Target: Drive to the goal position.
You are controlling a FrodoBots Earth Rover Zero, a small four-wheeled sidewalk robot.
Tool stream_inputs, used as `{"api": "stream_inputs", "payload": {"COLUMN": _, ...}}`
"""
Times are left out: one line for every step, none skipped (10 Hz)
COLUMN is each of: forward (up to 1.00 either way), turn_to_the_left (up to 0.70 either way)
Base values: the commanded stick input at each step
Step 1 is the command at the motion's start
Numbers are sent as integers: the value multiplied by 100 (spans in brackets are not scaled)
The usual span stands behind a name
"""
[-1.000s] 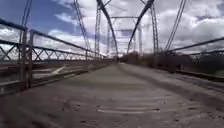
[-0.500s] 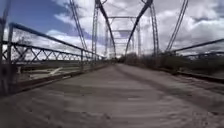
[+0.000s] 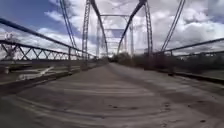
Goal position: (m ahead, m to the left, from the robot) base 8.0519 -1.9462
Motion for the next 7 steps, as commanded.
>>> {"api": "stream_inputs", "payload": {"forward": 100, "turn_to_the_left": -12}}
{"api": "stream_inputs", "payload": {"forward": 100, "turn_to_the_left": -9}}
{"api": "stream_inputs", "payload": {"forward": 100, "turn_to_the_left": -3}}
{"api": "stream_inputs", "payload": {"forward": 100, "turn_to_the_left": -2}}
{"api": "stream_inputs", "payload": {"forward": 100, "turn_to_the_left": -2}}
{"api": "stream_inputs", "payload": {"forward": 100, "turn_to_the_left": -2}}
{"api": "stream_inputs", "payload": {"forward": 100, "turn_to_the_left": -2}}
